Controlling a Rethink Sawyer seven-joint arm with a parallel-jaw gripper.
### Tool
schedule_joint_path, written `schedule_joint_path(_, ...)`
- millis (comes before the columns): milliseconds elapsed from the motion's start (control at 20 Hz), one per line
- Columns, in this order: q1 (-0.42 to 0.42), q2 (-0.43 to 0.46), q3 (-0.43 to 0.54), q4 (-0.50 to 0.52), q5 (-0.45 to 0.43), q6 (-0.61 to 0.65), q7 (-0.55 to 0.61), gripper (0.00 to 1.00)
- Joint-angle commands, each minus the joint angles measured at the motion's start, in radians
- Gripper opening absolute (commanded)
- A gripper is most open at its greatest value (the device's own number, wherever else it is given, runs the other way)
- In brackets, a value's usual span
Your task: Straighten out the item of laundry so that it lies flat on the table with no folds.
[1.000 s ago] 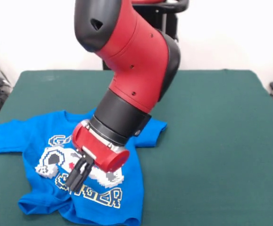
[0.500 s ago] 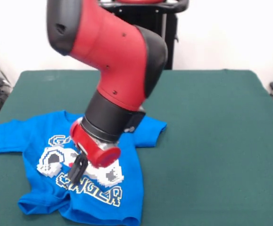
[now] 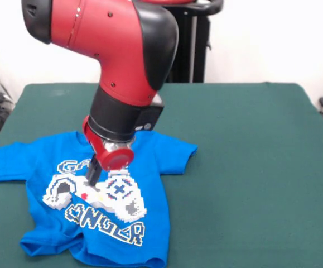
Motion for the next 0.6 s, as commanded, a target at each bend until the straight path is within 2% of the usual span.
schedule_joint_path(50, -0.016, -0.058, 0.236, 0.169, -0.010, 0.110, -0.439, 0.00)
schedule_joint_path(600, -0.077, -0.002, 0.339, 0.211, -0.048, 0.071, -0.387, 0.00)
